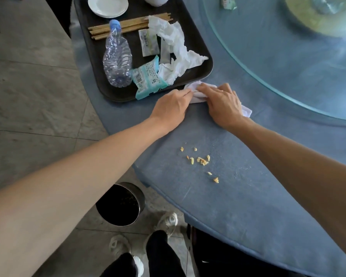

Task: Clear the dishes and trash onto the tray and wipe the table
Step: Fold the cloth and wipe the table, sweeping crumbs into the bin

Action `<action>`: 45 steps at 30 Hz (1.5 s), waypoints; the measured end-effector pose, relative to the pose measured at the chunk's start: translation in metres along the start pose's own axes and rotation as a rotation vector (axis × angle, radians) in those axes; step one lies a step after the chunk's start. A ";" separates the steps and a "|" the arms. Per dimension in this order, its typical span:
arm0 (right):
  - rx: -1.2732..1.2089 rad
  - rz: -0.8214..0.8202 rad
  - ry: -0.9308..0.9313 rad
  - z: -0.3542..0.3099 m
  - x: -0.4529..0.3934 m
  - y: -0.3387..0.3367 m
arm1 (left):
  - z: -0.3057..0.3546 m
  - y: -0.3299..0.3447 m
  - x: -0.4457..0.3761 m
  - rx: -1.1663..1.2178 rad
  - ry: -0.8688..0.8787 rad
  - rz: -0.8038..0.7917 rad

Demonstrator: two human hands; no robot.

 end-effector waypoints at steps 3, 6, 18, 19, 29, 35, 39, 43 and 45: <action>-0.005 -0.045 -0.049 -0.004 -0.002 0.000 | 0.001 -0.004 0.008 0.038 -0.009 0.050; 0.001 -0.094 -0.140 -0.022 -0.002 -0.002 | -0.006 -0.011 0.023 0.073 -0.024 0.104; 0.008 -0.243 -0.504 -0.069 0.092 -0.028 | 0.026 -0.039 0.124 0.333 -0.089 0.036; -0.004 -0.206 -0.484 -0.068 0.093 -0.038 | 0.030 -0.046 0.123 0.337 -0.068 0.064; -0.077 -0.216 -0.298 -0.083 0.031 -0.032 | -0.030 -0.060 0.087 0.340 -0.222 0.034; -0.153 -0.218 -0.330 -0.072 0.090 -0.034 | -0.016 -0.036 0.121 0.357 -0.174 -0.005; -0.017 -0.136 -0.191 -0.042 0.109 -0.049 | 0.002 -0.045 0.098 0.315 -0.089 -0.004; -0.029 -0.042 0.020 -0.025 0.102 -0.059 | 0.013 -0.052 0.059 0.217 -0.027 0.040; -0.031 -0.123 0.101 -0.024 0.106 -0.044 | 0.009 -0.041 0.056 0.145 -0.032 -0.032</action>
Point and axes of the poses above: each hand's wrist, its own x-axis away from the middle knuckle, its own y-axis out of the palm, z = x × y, the point moved 7 cm from there along -x, towards the middle knuckle, and after that the axes turned 6 degrees about x, right-handed, at the moved point
